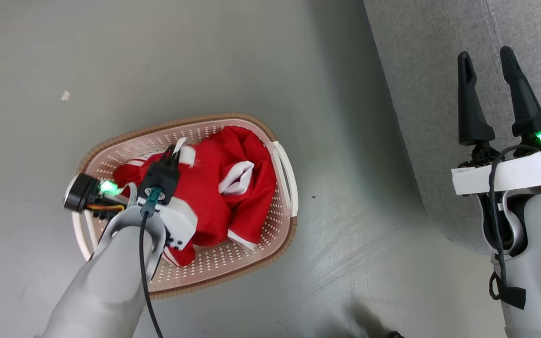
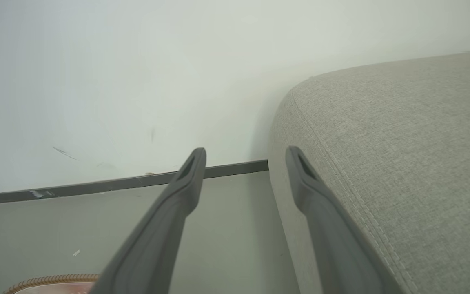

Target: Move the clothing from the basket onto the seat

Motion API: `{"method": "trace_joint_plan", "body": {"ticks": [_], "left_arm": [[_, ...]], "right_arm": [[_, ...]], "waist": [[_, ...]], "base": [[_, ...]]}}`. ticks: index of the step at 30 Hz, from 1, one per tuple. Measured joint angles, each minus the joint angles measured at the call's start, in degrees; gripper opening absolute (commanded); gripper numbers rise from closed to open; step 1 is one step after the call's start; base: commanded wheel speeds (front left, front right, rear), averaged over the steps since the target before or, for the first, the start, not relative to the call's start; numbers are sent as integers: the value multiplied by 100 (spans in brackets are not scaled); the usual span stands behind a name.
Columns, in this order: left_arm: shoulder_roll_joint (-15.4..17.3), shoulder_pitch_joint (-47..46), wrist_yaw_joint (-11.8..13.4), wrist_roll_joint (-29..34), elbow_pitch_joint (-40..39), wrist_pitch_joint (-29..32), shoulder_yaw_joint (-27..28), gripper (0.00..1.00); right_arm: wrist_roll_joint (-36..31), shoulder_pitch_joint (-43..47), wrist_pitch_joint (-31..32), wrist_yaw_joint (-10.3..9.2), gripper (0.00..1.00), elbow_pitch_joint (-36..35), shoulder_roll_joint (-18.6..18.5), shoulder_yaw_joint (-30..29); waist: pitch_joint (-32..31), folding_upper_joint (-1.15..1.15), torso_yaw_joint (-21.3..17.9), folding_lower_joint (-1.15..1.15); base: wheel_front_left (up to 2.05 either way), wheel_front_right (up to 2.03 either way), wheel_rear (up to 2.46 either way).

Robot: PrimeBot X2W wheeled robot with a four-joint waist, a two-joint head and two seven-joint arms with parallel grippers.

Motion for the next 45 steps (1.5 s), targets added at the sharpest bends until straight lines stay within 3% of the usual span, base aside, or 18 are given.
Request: {"method": "trace_joint_plan", "body": {"ticks": [10, 26, 36, 45], "left_arm": [[55, 128, 109, -141, -1246, -2, 183, 0], [285, 656, 174, -141, -2604, -12, 269, 0], [505, 753, 137, -154, -3303, -18, 425, 0], [617, 760, -146, -332, -3499, -19, 486, 0]], "right_arm": [[-159, 14, 0, -1, 100, 113, -36, -5], [-215, 312, 0, -1, 100, 318, -155, 29], [-197, 648, 0, -1, 100, 472, -279, 364], [-163, 870, 0, -1, 100, 564, -382, 544]], "waist": [[-378, 0, 241, 0], [-1087, 0, 517, 0], [-1643, 0, 629, 0], [-2180, 0, 680, 0]], "base": [[0, 0, 0], [0, 0, 0], [0, 0, 0], [0, 0, 0]]}}
